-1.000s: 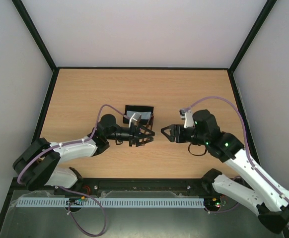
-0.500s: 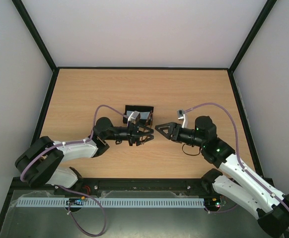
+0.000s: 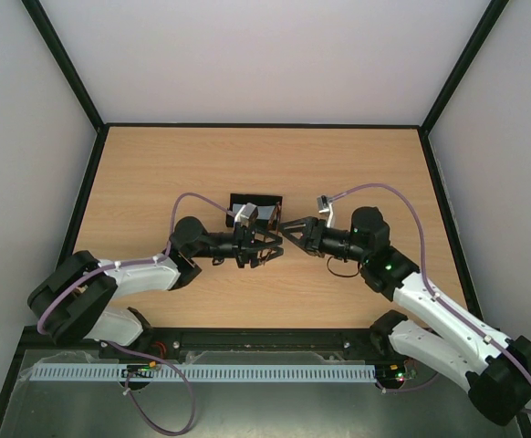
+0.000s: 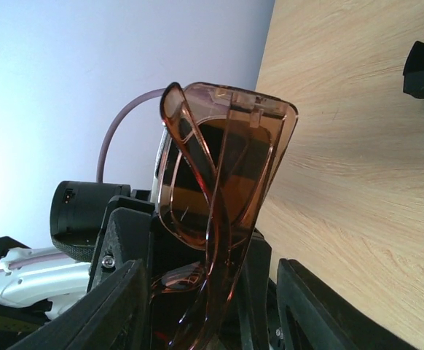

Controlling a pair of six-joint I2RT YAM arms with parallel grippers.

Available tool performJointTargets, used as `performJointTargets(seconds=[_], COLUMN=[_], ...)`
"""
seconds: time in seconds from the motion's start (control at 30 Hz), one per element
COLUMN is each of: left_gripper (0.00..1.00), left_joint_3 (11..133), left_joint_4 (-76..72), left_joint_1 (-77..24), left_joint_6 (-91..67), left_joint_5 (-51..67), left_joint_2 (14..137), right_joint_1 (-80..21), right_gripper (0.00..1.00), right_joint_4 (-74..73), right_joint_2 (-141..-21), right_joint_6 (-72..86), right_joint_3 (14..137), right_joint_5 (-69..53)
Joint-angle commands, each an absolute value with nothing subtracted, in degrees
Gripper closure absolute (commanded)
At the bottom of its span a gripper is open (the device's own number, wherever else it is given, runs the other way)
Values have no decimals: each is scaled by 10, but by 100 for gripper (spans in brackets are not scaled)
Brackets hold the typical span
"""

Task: Organize the sunglasses
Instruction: Adjust the sunglasses case at the center of the board.

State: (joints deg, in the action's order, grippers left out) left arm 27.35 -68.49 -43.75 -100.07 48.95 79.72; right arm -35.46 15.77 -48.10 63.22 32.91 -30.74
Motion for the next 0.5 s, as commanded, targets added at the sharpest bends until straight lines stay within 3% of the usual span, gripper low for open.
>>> performJointTargets(seconds=[0.0,0.47], left_gripper=[77,77], left_joint_3=[273,281], left_joint_4=[-751,-790], left_joint_1=[-440,-448], left_joint_6=[-1002,-1015], left_joint_5=[490,486], left_joint_2=[804,831], right_joint_1=[-351,-352], right_gripper=[50,60], right_joint_4=[199,261], right_joint_2=[-492,-532], right_joint_6=[648,675], right_joint_3=[317,312], right_joint_5=[-334,-368])
